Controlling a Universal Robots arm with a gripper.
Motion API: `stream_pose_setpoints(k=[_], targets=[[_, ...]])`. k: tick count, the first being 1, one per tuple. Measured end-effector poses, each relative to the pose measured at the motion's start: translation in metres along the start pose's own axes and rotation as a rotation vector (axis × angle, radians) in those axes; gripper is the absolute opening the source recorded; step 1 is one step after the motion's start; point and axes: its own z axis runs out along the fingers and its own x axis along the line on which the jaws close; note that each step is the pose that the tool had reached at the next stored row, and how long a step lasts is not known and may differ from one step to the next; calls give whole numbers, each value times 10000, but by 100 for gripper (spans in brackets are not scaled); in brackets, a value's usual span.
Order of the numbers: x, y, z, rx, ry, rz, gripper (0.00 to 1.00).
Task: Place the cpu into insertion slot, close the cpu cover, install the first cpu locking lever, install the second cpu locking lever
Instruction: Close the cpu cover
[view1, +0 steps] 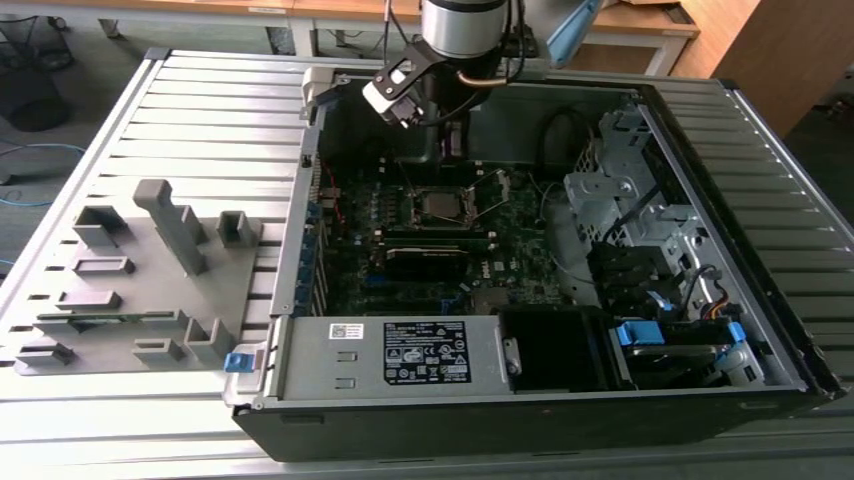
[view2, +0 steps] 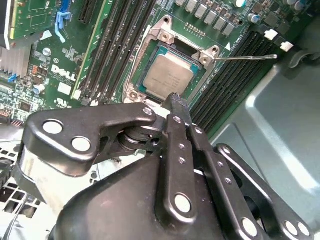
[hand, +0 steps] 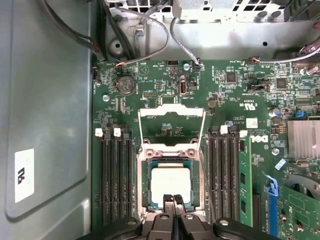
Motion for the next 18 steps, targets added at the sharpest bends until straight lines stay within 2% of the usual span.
stream_pose_setpoints(k=[18], targets=[[0,2,-40,-1,1,0,11]])
